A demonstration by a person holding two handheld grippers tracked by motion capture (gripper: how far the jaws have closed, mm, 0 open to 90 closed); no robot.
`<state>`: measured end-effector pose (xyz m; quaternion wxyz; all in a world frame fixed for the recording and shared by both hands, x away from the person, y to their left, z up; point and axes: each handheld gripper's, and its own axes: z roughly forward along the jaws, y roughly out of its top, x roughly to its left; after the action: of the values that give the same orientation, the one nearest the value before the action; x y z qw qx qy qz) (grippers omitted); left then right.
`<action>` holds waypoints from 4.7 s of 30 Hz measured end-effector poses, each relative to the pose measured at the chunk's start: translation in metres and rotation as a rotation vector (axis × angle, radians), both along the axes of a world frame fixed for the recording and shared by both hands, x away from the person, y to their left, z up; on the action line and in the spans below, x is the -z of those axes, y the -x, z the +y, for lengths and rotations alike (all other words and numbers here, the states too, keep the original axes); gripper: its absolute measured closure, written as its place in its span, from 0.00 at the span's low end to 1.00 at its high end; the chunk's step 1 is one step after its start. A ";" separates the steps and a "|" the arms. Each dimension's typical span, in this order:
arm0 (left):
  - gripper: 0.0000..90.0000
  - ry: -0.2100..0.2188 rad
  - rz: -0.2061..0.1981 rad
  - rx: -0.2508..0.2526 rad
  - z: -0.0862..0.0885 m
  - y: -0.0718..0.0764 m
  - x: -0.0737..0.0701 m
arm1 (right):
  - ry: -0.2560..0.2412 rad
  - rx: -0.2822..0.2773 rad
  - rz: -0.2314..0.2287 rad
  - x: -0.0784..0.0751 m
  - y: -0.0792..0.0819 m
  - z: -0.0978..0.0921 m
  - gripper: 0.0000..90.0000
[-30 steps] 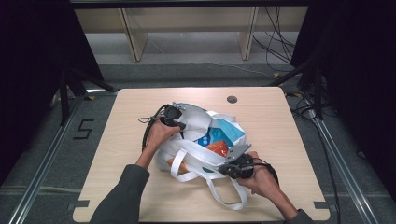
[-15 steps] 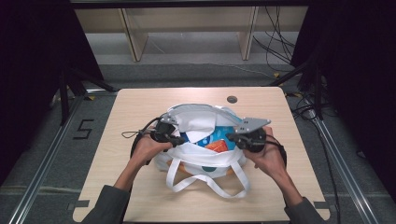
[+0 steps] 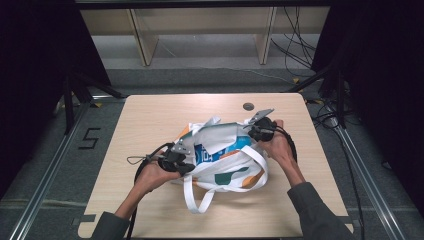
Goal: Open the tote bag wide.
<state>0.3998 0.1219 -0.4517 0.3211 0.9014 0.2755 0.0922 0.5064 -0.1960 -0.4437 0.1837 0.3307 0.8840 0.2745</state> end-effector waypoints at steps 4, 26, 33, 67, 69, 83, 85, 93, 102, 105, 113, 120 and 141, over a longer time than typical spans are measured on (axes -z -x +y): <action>1.00 -0.018 0.002 0.018 -0.001 0.002 -0.001 | 0.086 0.025 0.012 0.004 -0.008 0.000 1.00; 0.99 0.208 -0.027 -0.302 0.052 -0.082 -0.005 | -0.100 0.038 -0.085 0.009 0.034 -0.040 1.00; 1.00 0.180 0.005 -0.342 0.062 -0.084 0.011 | -0.064 0.034 -0.039 0.037 0.033 -0.034 1.00; 1.00 0.100 0.131 0.151 -0.038 0.009 0.005 | 0.034 -0.116 -0.023 -0.003 -0.029 0.043 1.00; 1.00 0.117 0.135 0.156 -0.036 0.008 0.006 | 0.039 -0.098 0.011 -0.003 -0.034 0.042 1.00; 0.89 0.242 -0.024 -0.006 -0.008 0.001 -0.027 | -0.189 -0.130 -0.096 -0.056 0.002 0.009 1.00; 0.88 0.248 -0.058 -0.046 0.001 -0.002 -0.031 | -0.198 -0.134 -0.121 -0.056 0.007 0.002 1.00; 0.88 0.303 -0.219 -0.262 0.042 -0.030 -0.039 | -0.261 -0.039 -0.189 -0.039 0.013 -0.030 1.00; 0.95 0.305 -0.166 -0.347 0.052 -0.057 -0.013 | -0.215 0.024 -0.157 -0.018 0.003 -0.036 1.00; 0.95 0.324 -0.139 -0.360 0.052 -0.059 -0.010 | -0.224 0.048 -0.124 -0.010 0.000 -0.036 1.00; 0.86 0.354 -0.187 -0.284 0.040 -0.038 -0.037 | -0.294 -0.035 -0.191 -0.046 0.024 -0.033 1.00; 0.74 0.390 -0.171 -0.231 0.038 -0.018 -0.048 | -0.311 -0.081 -0.206 -0.057 0.050 -0.025 1.00; 0.54 0.452 -0.148 -0.237 0.070 0.033 -0.044 | -0.308 -0.134 -0.204 -0.053 0.085 -0.027 0.87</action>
<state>0.3665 0.1921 -0.4076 0.5205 0.7590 0.3686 0.1308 0.4217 -0.2226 -0.3912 0.2008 0.2657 0.8285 0.4501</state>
